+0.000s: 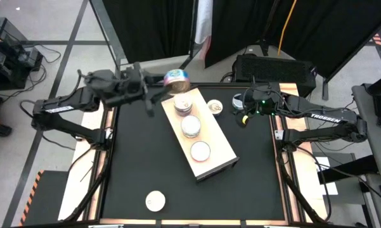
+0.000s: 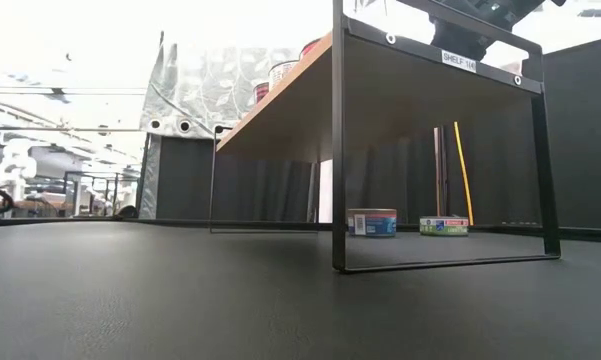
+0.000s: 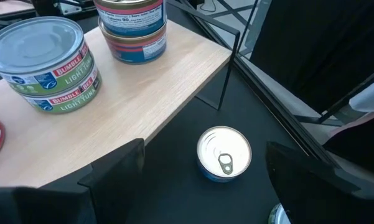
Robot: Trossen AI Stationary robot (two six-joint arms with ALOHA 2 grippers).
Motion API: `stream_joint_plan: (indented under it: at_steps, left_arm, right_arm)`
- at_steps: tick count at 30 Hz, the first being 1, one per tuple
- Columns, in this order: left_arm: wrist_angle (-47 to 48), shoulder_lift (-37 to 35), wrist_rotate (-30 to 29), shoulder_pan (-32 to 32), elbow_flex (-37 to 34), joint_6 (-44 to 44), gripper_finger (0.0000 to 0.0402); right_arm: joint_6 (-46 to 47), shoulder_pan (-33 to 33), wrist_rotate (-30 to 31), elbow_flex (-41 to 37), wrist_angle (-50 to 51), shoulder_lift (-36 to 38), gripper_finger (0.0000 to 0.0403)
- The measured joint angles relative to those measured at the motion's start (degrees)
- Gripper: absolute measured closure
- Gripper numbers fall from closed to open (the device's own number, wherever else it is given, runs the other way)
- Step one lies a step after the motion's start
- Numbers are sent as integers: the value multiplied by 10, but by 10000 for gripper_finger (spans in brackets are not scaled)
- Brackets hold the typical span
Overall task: Stack canned seafood by type on shelf
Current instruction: Stack the blue pink tuna can on top of the blue pink tuna cans on the shelf
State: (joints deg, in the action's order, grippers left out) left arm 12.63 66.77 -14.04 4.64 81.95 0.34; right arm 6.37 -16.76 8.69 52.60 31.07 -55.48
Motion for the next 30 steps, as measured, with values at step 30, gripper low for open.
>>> stream_joint_plan:
  at_steps: [30]
  left_arm:
    - [177, 94, 39, 80, -21, -405, 198]
  right_arm:
    - [-64, 0, 0, 0, 78, 0, 78]
